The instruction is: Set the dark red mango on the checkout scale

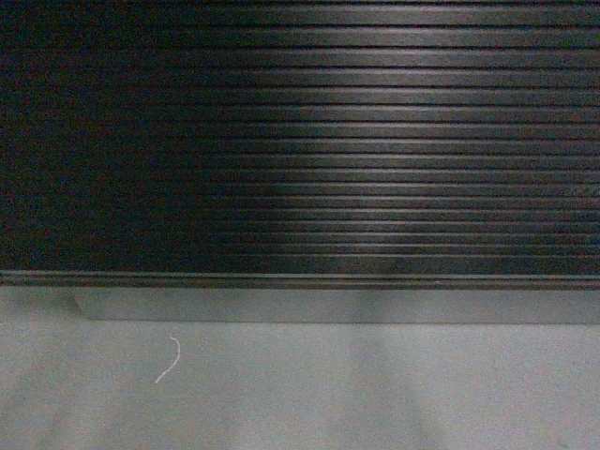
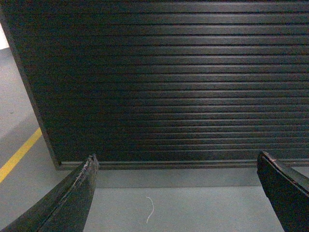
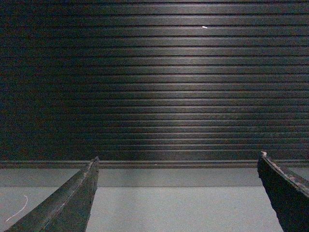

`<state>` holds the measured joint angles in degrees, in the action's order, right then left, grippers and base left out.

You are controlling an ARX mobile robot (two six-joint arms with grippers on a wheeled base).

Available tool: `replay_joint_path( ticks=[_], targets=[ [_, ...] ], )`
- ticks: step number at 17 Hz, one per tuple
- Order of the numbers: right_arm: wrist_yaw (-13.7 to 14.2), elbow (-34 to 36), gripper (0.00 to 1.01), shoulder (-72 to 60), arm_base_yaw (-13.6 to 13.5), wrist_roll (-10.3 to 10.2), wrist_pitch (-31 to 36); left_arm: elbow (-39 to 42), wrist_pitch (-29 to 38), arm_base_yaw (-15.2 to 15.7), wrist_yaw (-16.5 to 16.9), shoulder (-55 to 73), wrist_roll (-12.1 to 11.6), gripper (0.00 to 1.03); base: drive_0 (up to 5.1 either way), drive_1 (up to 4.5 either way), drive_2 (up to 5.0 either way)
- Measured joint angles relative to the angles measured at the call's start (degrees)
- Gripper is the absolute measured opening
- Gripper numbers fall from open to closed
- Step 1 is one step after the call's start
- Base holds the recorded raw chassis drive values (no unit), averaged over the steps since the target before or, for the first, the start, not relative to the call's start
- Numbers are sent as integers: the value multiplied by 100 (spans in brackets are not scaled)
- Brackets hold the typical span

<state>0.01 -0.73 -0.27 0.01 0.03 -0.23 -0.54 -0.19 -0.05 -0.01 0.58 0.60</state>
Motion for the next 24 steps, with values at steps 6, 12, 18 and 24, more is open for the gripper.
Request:
replay_joint_path(
  ticks=[6, 12, 18, 24],
  targets=[
    [0, 0, 98, 0, 0, 0, 0, 0, -2, 0, 0, 0, 0, 98, 4, 217, -209],
    [0, 0, 98, 0, 0, 0, 2, 0, 0, 0, 0, 0, 0, 98, -7, 208, -223],
    [0, 0, 98, 0, 0, 0, -2, 0, -2, 0, 0, 0, 0, 98, 5, 218, -209],
    [0, 0, 98, 0, 0, 0, 0, 0, 0, 0, 0, 0, 0, 98, 9, 178, -159]
  ],
)
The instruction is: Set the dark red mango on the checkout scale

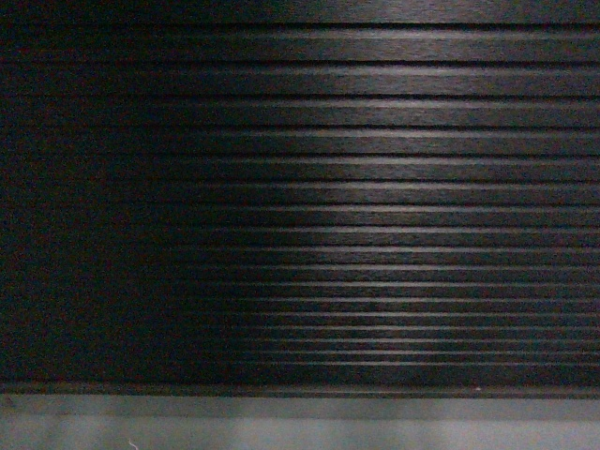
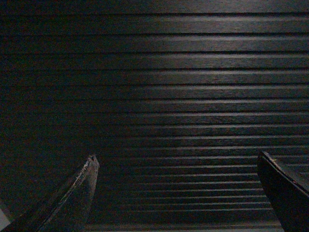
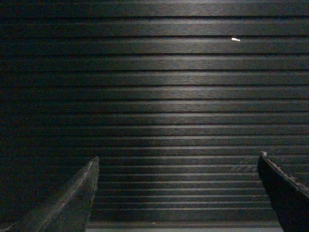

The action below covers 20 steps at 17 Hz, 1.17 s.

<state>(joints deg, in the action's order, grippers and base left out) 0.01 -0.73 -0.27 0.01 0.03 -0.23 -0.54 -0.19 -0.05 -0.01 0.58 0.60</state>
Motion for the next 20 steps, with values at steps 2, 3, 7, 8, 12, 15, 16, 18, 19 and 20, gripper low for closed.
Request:
replay_joint_path(
  ticks=[2, 3, 7, 8, 12, 15, 16, 18, 19, 20],
  targets=[
    [0, 0, 98, 0, 0, 2, 0, 0, 11, 0, 0, 0, 0, 98, 0, 0, 0],
    [0, 0, 98, 0, 0, 0, 0, 0, -2, 0, -2, 0, 0, 98, 0, 0, 0],
    [0, 0, 98, 0, 0, 0, 2, 0, 0, 0, 0, 0, 0, 98, 0, 0, 0],
    [0, 0, 98, 0, 0, 0, 0, 0, 0, 0, 0, 0, 0, 98, 0, 0, 0],
    [0, 0, 98, 0, 0, 0, 0, 0, 0, 0, -2, 0, 0, 98, 0, 0, 0],
    [0, 0, 98, 0, 0, 0, 0, 0, 0, 0, 0, 0, 0, 98, 0, 0, 0],
    [0, 0, 98, 0, 0, 0, 2, 0, 0, 0, 0, 0, 0, 98, 0, 0, 0],
    [0, 0, 98, 0, 0, 0, -17, 0, -17, 0, 0, 0, 0, 98, 0, 0, 0],
    [0, 0, 98, 0, 0, 0, -11, 0, -17, 0, 0, 0, 0, 98, 0, 0, 0],
    [0, 0, 98, 0, 0, 2, -4, 0, -4, 0, -13, 0, 2, 98, 0, 0, 0]
  ],
)
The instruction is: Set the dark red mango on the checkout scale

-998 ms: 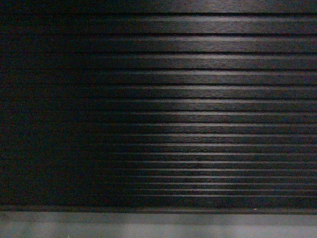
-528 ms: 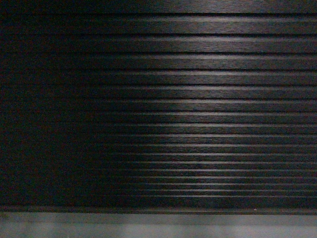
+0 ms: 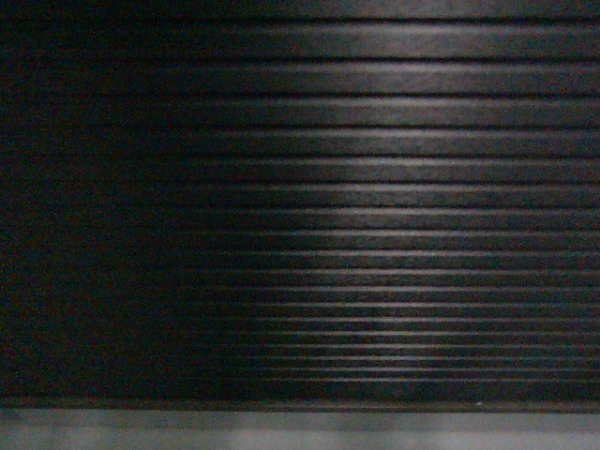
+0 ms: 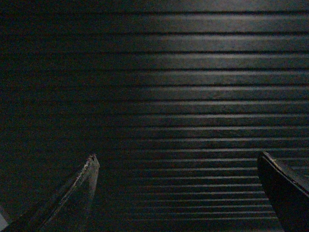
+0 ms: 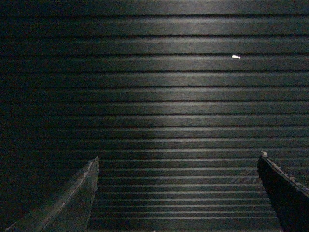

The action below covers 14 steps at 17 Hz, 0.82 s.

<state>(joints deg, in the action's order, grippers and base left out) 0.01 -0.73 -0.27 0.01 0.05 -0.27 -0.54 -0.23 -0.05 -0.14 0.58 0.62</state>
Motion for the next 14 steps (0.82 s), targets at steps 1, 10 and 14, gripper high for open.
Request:
replay_joint_path(
  ticks=[1, 10, 14],
  targets=[
    [-2, 0, 98, 0, 0, -2, -4, 0, 2, 0, 7, 0, -2, 98, 0, 0, 0],
    [-2, 0, 98, 0, 0, 2, 7, 0, 7, 0, 9, 0, -4, 98, 0, 0, 0],
    [-2, 0, 98, 0, 0, 2, 9, 0, 4, 0, 11, 0, -4, 98, 0, 0, 0]
  ],
)
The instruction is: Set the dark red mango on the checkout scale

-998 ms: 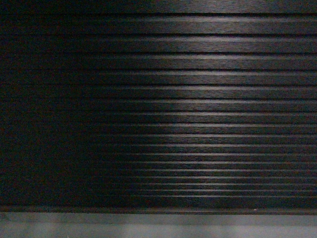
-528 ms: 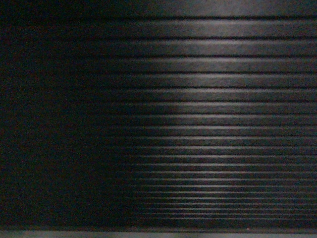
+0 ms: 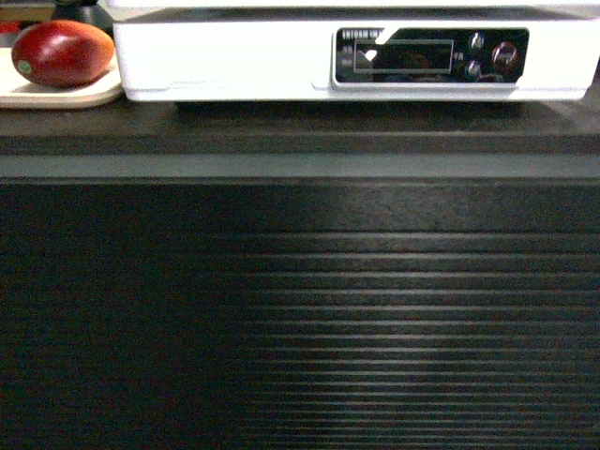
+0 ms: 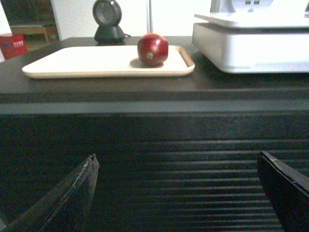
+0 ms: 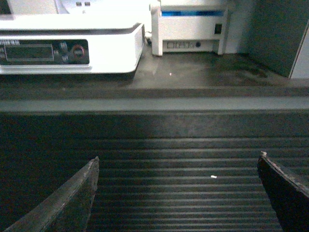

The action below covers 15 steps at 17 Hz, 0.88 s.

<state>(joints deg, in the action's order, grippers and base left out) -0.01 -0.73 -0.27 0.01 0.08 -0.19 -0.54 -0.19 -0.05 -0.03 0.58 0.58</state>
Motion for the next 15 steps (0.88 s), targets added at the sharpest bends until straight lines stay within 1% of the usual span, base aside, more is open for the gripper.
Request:
replay_joint_path(
  ticks=[15],
  targets=[
    [0, 0, 98, 0, 0, -4, -7, -2, 7, 0, 2, 0, -2, 98, 0, 0, 0]
  ],
)
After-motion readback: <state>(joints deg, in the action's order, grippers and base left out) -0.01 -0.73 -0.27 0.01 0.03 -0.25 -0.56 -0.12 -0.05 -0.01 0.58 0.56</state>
